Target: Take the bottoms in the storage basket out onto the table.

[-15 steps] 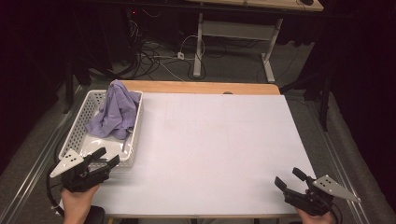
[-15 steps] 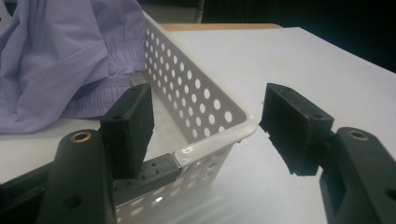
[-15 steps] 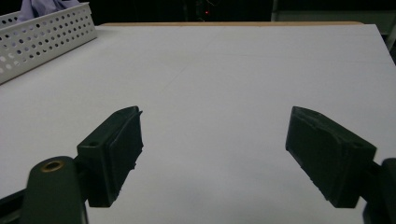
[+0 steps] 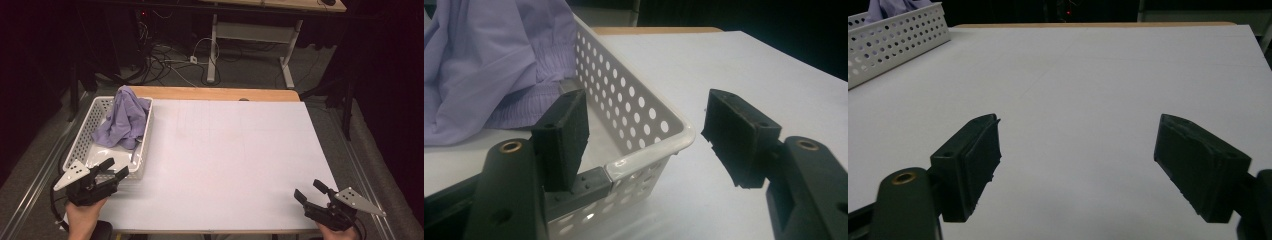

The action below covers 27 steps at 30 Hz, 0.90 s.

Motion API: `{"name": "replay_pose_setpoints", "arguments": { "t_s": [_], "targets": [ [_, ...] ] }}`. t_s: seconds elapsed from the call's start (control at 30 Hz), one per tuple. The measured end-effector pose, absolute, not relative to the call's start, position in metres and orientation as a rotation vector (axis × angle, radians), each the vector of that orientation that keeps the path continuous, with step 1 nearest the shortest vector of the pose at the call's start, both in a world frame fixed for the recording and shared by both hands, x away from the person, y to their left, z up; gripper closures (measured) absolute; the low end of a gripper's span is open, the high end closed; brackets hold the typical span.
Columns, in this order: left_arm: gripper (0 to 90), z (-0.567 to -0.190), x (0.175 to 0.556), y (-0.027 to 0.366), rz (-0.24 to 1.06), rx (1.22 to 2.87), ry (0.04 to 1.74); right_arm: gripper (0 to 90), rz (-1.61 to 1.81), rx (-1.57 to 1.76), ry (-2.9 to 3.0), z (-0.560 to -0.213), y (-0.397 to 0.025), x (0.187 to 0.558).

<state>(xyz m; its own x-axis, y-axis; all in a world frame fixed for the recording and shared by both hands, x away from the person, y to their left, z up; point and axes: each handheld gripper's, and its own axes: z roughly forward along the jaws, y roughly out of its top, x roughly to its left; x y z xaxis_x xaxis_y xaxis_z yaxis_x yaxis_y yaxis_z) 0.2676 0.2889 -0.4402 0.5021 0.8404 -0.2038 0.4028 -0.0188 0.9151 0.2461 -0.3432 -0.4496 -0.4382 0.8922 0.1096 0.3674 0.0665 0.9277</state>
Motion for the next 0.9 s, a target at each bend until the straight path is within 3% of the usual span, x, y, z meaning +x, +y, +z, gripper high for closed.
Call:
{"name": "replay_pose_setpoints", "arguments": {
  "t_s": [0.9],
  "targets": [
    [33.7,-0.421,0.273,0.274,0.500,1.630,1.021,19.3,1.362,1.229,1.852,-0.449,-0.342,0.245]
  ]
}}
